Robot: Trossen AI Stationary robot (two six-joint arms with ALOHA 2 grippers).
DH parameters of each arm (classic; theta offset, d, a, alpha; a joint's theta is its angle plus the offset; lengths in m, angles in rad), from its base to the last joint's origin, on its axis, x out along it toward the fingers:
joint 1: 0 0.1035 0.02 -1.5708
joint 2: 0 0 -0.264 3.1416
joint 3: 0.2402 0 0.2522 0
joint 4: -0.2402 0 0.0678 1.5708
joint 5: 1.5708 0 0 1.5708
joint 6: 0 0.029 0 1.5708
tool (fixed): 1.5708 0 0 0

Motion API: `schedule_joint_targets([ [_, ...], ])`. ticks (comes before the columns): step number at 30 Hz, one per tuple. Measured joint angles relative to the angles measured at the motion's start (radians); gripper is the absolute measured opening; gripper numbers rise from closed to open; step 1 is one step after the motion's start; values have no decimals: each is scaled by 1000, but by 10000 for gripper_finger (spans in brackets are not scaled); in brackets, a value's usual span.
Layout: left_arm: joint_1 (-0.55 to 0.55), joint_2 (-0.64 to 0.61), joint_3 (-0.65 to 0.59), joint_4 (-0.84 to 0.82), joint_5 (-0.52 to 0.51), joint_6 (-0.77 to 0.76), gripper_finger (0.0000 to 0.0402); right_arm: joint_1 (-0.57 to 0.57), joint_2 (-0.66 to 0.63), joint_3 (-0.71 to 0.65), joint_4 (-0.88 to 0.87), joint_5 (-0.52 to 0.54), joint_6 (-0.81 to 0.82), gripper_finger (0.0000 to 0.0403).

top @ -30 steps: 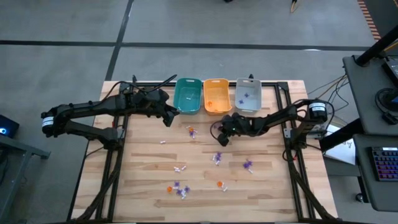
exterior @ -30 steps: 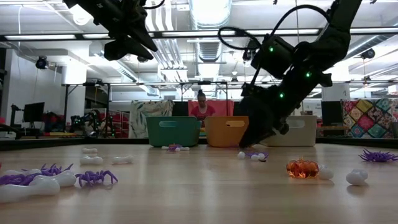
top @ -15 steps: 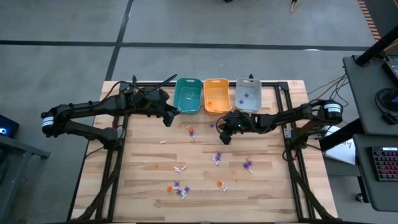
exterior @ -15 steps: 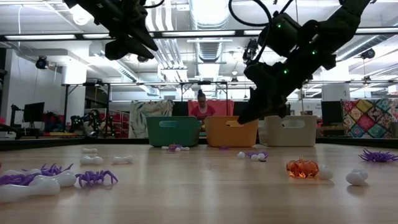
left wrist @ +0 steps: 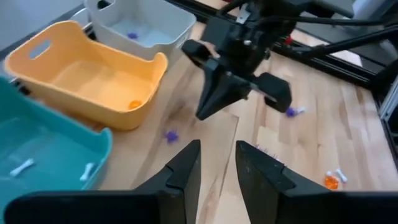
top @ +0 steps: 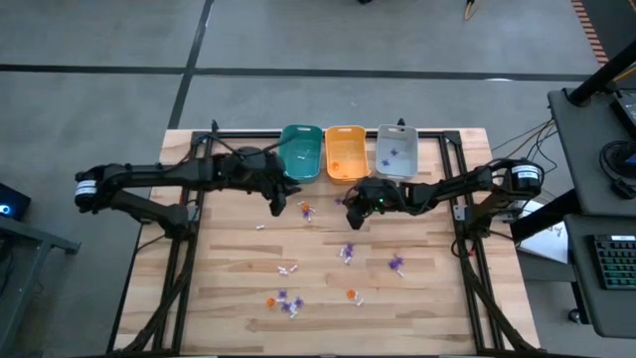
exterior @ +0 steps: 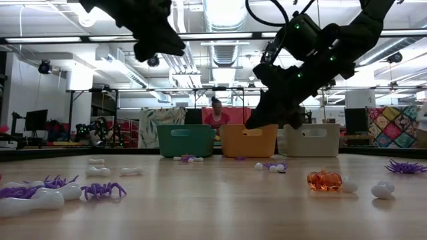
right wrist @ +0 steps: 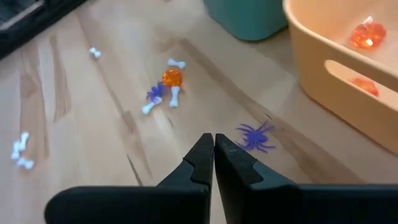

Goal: Sort Halloween decoration
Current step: Put the purple spider toy into the gray bin

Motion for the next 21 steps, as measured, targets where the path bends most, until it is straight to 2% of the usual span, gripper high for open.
schedule_joint_targets([
  [4,-20,35,0,58,9,-49,77,0,9,0,0,62,72,9],
  [10,-25,42,50,57,124,-54,77,0,29,0,0,160,124,9],
  [16,-23,41,125,54,122,-19,77,-3,58,0,8,236,159,9],
  [21,-23,41,167,49,54,50,77,-3,64,0,4,240,111,9],
])
